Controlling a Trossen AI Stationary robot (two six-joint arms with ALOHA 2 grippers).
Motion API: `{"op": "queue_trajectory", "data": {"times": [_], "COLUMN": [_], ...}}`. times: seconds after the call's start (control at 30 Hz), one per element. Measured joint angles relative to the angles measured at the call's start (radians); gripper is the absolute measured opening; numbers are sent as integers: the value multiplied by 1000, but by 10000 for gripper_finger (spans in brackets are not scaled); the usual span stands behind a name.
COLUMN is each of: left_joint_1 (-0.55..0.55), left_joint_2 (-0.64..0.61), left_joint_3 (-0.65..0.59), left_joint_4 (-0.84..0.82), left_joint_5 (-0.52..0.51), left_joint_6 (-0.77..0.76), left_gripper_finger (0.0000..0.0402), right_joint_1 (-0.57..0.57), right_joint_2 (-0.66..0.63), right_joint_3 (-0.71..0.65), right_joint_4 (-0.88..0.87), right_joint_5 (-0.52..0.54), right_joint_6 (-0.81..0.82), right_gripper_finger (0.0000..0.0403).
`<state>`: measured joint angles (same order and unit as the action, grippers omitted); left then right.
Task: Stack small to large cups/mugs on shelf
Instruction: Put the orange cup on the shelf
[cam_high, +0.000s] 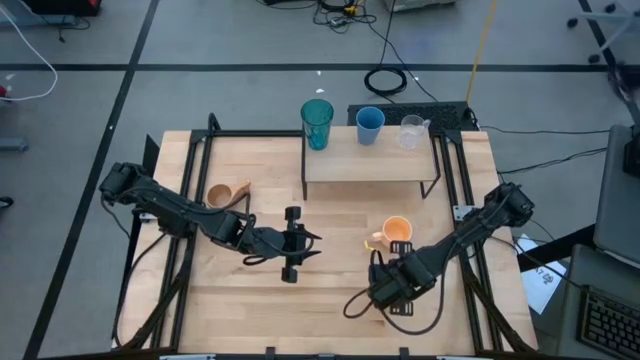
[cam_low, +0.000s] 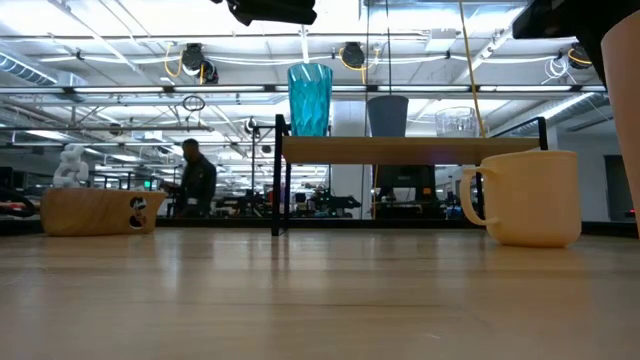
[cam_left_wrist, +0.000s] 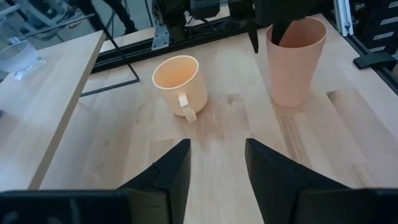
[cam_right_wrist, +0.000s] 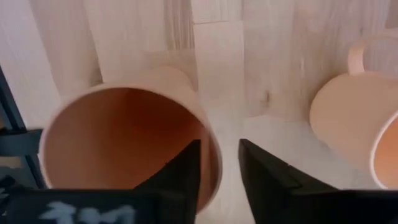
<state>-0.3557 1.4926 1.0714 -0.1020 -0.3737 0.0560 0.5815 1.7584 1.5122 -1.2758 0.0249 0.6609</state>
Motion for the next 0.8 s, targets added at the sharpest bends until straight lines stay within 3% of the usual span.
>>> {"op": "queue_trajectory", "data": {"times": [0.23,0.47,0.8], "left_joint_1": [0,0,0], "left_joint_2": [0,0,0], "left_joint_3": [0,0,0], "left_joint_4": [0,0,2], "left_joint_5": [0,0,0], "left_joint_6": [3,3,3], "left_gripper_finger": [154,154,154], "right_joint_1": [-11,-15,-65], "right_joint_2": [0,-19,-155], "right_joint_3": [-1,-1,-1], "right_joint_4": [8,12,7], "right_joint_5": [-2,-11,-28], "right_joint_6": [-16,-14,109], "right_gripper_finger": [9,5,2]}}
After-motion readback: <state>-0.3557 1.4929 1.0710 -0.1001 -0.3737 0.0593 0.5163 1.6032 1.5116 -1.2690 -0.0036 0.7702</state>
